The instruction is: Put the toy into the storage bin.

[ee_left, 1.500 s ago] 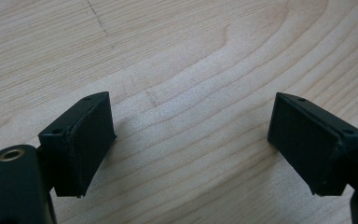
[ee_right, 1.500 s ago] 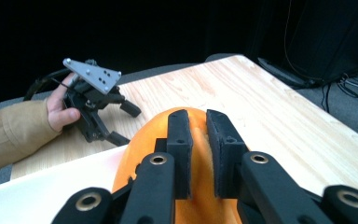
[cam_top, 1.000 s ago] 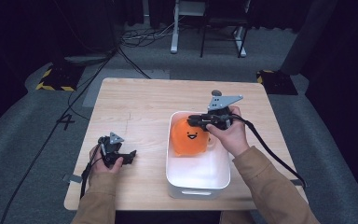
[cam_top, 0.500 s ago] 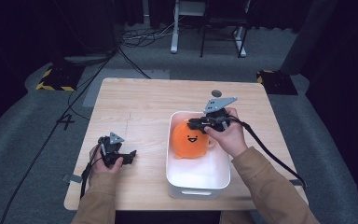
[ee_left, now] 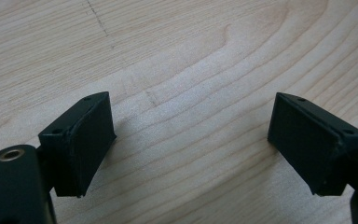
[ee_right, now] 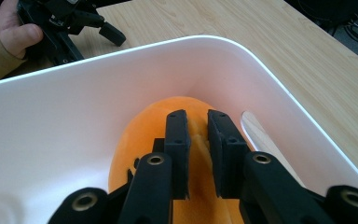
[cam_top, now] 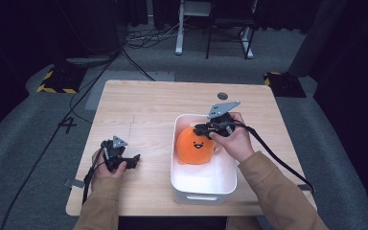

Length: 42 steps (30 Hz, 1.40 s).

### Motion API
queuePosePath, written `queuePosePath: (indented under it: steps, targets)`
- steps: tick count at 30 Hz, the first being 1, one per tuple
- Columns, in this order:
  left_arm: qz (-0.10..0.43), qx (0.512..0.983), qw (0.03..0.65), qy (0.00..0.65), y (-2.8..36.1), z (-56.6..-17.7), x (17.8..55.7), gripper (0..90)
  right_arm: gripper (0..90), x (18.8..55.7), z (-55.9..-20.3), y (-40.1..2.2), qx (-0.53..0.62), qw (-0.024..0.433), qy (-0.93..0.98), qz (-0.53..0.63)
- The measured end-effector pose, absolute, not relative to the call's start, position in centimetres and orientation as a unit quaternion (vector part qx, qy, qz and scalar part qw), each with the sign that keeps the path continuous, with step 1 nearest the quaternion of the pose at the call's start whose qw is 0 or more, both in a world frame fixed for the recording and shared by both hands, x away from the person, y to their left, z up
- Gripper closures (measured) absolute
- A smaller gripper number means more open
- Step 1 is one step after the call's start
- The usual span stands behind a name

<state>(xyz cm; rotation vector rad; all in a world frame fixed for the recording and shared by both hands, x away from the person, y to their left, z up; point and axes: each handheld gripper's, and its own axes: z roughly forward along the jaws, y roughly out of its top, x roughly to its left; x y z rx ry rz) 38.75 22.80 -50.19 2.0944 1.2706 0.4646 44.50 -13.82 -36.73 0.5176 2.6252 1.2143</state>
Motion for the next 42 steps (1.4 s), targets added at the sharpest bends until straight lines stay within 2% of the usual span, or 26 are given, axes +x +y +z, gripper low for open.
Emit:
queuePosePath:
  steps: [9, 29, 42]
  targets:
    - [0.177, 0.796, 0.318, 0.483, 22.8, -50.2, 38.7, 14.7, 74.4, 44.6, -36.9, -13.9, 0.181, 0.098, 0.891, 0.405]
    - [0.177, 0.796, 0.318, 0.483, 22.8, -50.2, 38.7, 14.7, 59.0, 44.5, -36.7, -14.2, 0.187, 0.106, 0.889, 0.405]
    - [0.177, 0.796, 0.318, 0.483, 22.8, -50.2, 38.7, 14.7, 52.5, 43.8, -34.9, -15.3, 0.185, 0.123, 0.872, 0.437]
